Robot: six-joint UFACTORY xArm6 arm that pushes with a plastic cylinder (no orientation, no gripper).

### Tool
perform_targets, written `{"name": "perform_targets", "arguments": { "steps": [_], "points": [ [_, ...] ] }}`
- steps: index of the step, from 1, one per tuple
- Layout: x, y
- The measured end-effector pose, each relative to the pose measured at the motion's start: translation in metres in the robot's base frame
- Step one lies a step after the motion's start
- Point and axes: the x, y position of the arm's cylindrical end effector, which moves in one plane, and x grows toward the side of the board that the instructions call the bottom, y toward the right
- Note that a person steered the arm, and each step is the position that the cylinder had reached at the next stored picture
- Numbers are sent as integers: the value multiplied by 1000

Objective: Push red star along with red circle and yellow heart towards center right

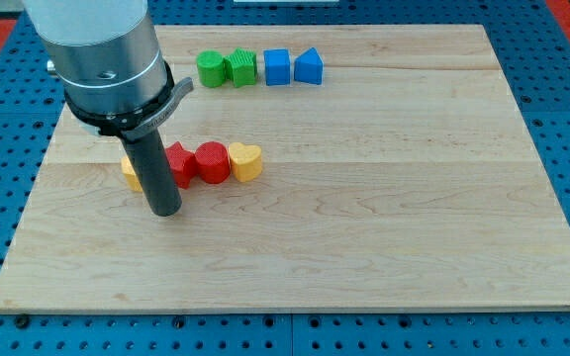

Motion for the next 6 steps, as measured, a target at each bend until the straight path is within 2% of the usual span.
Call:
{"name": "perform_targets", "arguments": {
  "steps": [2, 3, 4, 5, 6],
  "points": [
    [4, 5],
    [43, 7],
    [61, 7],
    [61, 8],
    [61, 48]
  ]
}}
